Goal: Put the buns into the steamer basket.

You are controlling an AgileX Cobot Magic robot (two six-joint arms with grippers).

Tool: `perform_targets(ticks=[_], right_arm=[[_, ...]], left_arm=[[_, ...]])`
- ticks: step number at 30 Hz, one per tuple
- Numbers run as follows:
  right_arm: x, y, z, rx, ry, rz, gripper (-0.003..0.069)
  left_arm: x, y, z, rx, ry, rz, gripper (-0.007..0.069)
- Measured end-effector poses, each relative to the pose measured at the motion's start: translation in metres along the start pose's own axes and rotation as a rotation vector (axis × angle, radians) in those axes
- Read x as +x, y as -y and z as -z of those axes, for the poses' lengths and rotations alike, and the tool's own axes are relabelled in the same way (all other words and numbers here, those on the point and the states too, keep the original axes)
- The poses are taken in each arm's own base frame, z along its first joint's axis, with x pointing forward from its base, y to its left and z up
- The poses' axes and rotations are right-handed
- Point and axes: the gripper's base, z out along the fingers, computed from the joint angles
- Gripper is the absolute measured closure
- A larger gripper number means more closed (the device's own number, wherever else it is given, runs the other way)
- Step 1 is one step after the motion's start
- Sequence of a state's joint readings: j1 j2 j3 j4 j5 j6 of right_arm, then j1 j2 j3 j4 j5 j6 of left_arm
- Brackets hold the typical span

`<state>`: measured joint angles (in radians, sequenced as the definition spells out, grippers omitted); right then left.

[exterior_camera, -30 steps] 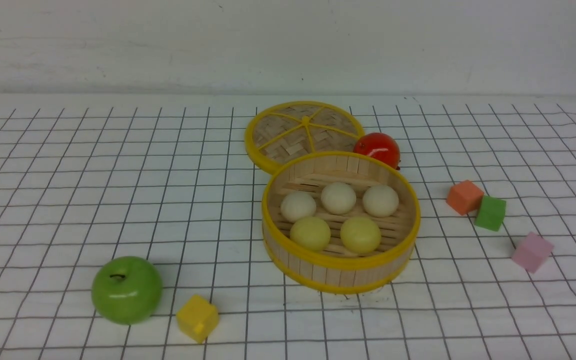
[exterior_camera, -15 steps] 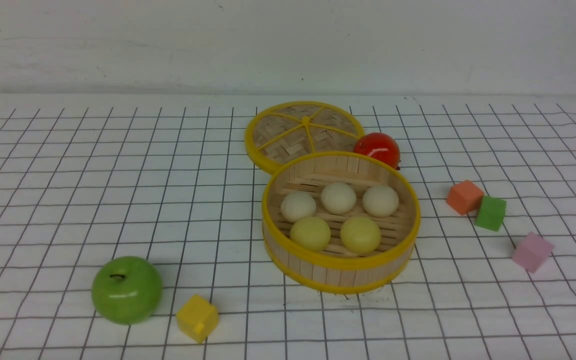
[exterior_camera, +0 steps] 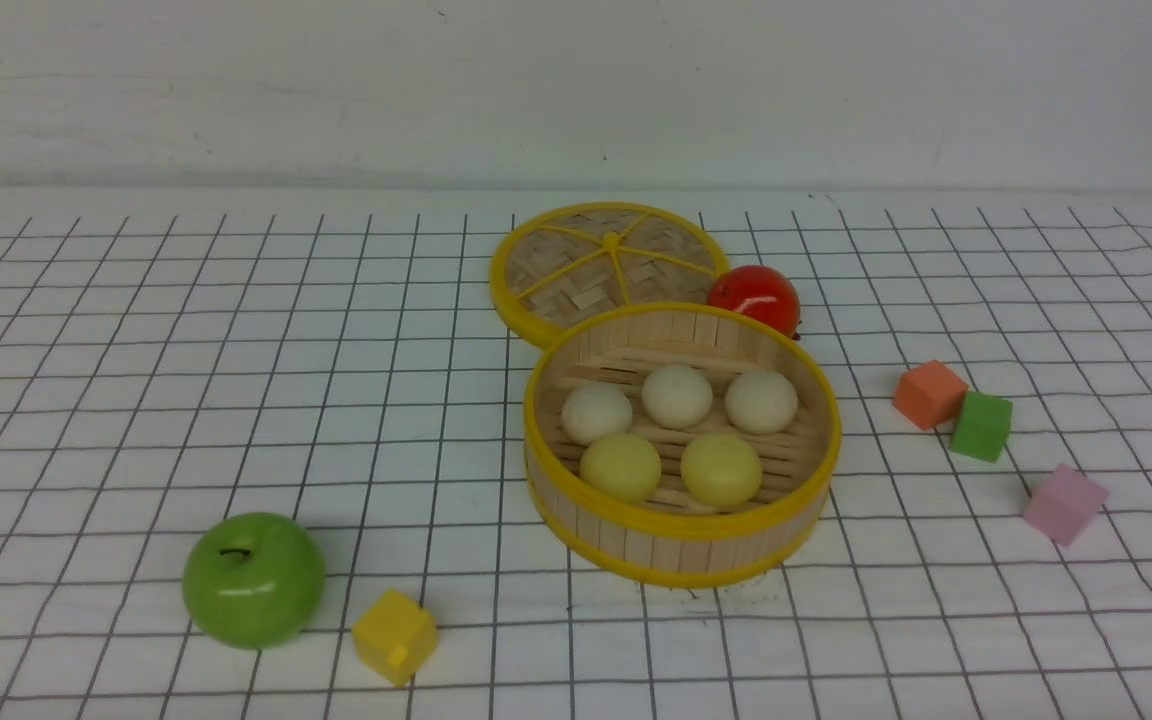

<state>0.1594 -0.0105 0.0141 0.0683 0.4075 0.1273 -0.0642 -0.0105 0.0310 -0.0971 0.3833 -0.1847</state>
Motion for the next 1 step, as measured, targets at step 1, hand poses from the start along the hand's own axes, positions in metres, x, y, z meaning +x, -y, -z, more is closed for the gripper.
perform_targets(ticks=[1], right_arm=[[0.0000, 0.0000, 0.0000, 0.000, 0.000, 0.000, 0.0578]], left_arm=[[0.0000, 0.0000, 0.0000, 0.000, 0.000, 0.000, 0.0629]])
